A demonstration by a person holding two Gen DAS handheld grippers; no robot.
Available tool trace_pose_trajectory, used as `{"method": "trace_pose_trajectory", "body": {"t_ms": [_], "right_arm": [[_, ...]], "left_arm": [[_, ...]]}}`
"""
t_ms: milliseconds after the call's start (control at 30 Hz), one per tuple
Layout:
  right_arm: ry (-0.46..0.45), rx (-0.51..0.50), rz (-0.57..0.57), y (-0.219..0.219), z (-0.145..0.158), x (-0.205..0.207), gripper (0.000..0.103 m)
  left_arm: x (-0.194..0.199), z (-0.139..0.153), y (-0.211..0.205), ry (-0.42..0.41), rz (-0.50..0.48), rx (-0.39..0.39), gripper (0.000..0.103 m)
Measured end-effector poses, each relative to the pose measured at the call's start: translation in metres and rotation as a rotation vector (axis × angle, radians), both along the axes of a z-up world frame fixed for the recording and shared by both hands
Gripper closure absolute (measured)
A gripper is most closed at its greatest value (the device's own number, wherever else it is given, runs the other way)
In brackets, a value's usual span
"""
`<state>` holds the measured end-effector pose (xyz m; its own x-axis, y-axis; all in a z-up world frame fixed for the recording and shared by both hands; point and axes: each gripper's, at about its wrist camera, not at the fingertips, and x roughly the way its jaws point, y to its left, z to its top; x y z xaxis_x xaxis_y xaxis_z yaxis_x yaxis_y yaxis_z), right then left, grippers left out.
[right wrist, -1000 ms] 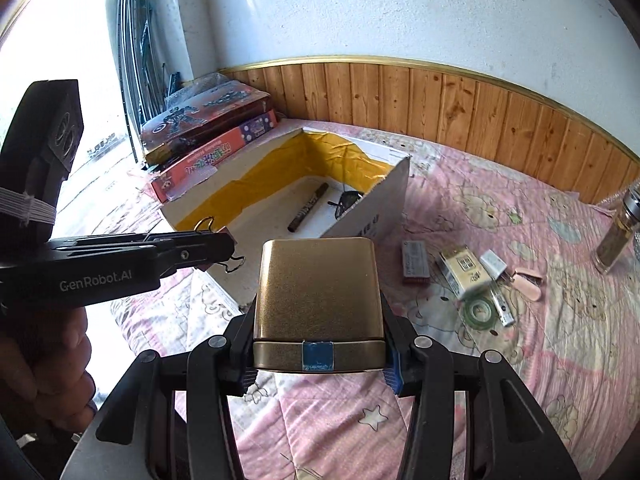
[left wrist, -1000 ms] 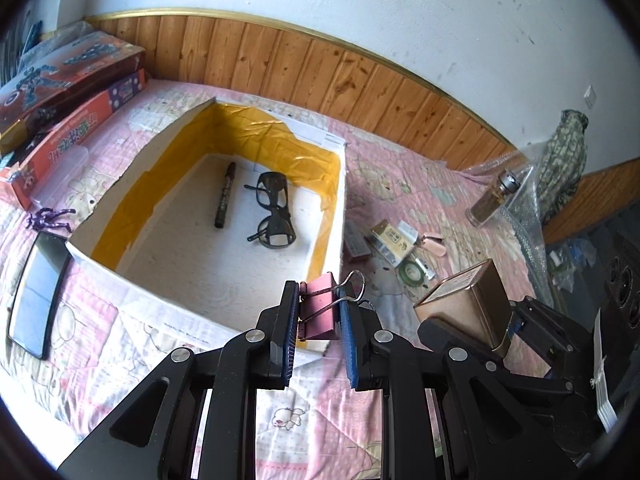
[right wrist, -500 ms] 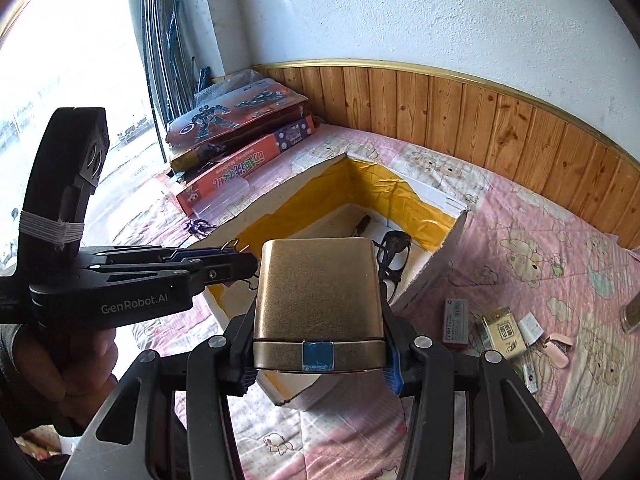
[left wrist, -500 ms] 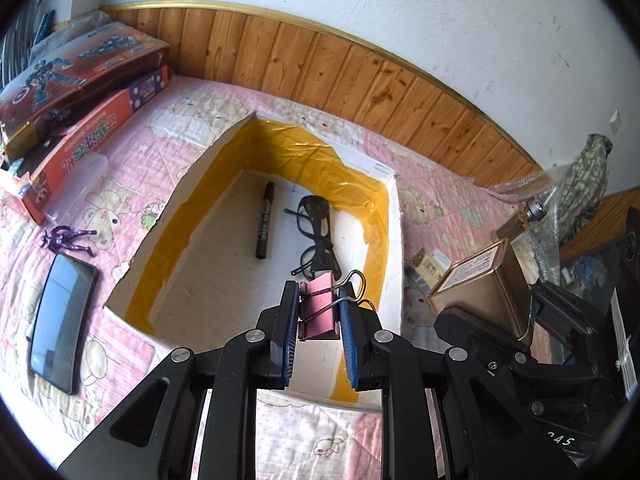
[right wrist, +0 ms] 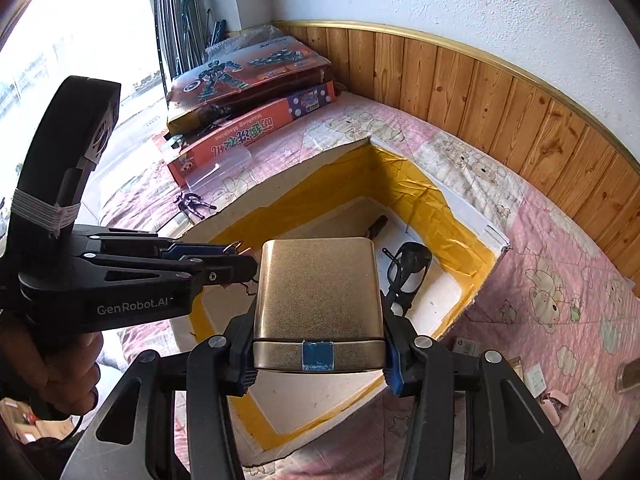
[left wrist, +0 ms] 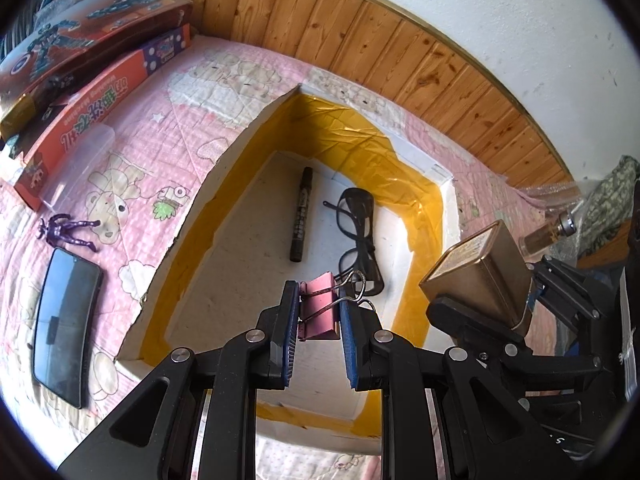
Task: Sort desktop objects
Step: 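Carry the pink clip and gold box with both tools into the cardboard box, then lower and release the gold box with the right tool while the left tool drops the clip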
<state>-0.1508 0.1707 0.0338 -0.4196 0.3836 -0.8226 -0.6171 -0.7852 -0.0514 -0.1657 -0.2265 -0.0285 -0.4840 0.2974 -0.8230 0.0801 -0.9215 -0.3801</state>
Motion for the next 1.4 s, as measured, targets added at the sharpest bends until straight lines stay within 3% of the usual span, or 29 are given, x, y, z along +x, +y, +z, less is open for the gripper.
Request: {"method": "trace_pose_trajectory", "body": {"t_ms": [833,1400], "right_arm": [[-0.316,-0.149,-0.024,0.117,-0.077,-0.102,0.053],[-0.401,-0.219,-0.075,0.147,-0.118,-0.143,0.053]], "left_arm": [[-0.043,-0.046,-0.001,-0.207,-0.098,-0.046,0.084],[-0.054,-0.068,-0.012,-0.289,-0.130,-0.009,0.084]]}}
